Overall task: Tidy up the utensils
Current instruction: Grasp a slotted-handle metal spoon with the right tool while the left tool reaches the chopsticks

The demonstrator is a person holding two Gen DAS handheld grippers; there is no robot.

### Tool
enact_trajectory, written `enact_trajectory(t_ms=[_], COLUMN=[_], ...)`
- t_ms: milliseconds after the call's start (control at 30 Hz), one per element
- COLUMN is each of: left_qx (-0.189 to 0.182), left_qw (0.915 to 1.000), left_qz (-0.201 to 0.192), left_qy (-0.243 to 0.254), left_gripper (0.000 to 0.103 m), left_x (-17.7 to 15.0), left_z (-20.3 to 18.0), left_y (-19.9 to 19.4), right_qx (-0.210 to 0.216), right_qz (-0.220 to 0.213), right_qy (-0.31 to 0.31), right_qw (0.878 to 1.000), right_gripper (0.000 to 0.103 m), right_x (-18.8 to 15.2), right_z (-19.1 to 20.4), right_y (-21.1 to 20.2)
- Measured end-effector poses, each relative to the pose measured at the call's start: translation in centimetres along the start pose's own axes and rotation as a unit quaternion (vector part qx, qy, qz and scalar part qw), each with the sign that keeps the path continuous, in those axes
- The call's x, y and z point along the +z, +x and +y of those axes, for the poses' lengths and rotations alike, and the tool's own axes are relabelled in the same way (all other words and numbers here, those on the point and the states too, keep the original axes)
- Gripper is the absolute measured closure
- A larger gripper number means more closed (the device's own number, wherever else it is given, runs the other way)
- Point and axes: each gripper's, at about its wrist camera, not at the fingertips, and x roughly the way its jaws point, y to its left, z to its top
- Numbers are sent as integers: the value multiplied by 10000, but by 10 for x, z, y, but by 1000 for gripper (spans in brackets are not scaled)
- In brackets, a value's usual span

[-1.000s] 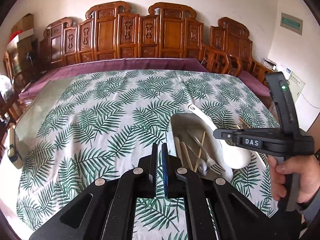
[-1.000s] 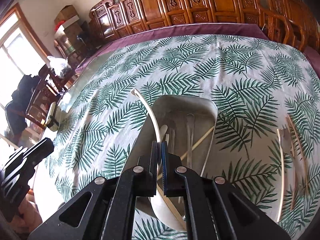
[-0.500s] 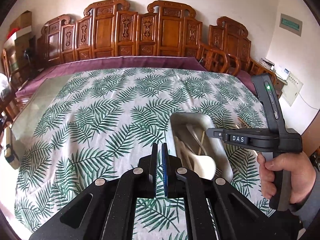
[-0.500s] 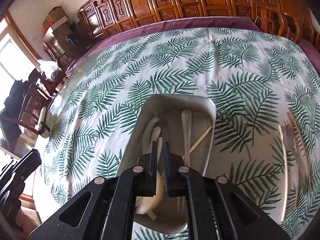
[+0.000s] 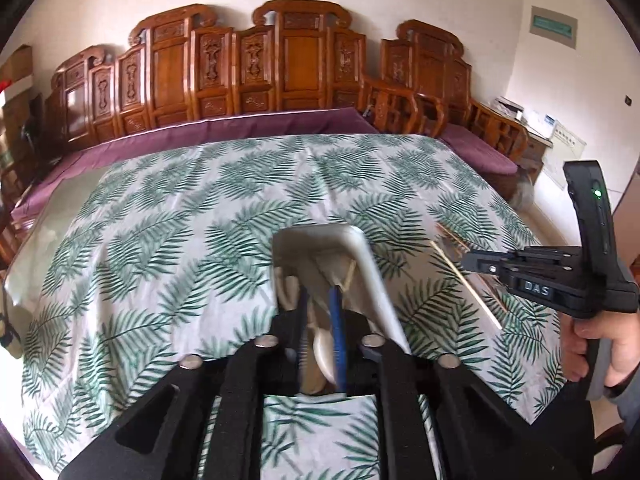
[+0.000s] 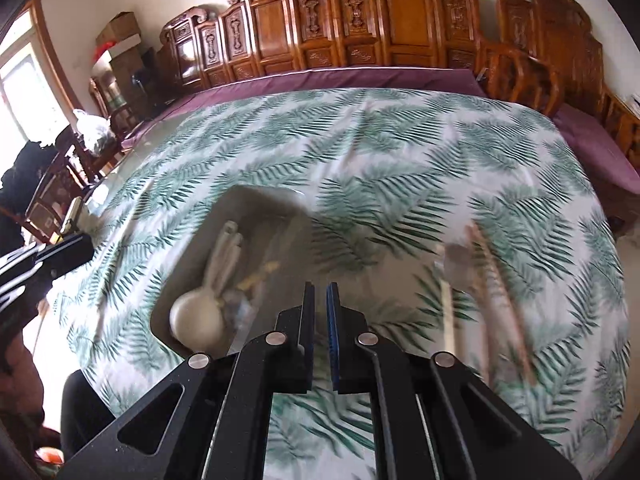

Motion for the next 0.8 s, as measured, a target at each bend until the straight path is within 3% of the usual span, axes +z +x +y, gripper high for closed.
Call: enact_trajectory(t_ms=[167,267,400,567,633,800], left_qx=[-170,-230,-316,-433,-456,-507], left_qw=[9997,9993,9986,9975,9969,9955], left_qz=[135,189,279,423,465,563], left_qy=[103,237,306,364,447,571], left_gripper=[85,76,70,67,58,57], left_x=[1,2,4,2,0,-4], left_z=[-31,-49,-67,-89,-98,-114], left_y=[20,32,49,67,73,86], right_qx=[-293,-348,-440,-544,-536,-550], right_qz=[31,123,256,517,639,836], right_qy=[7,49,42,-175,-254,-491], right_qw=[9996,9993,9987,9970,9962,9938], right_gripper=[94,84,84,84,84,84], right_x=[-19,-26,-32,-35,-35,-32], right_z=[-44,-69,-98,-118,-122,-124], right_y=[-11,-10,1,24,34,57])
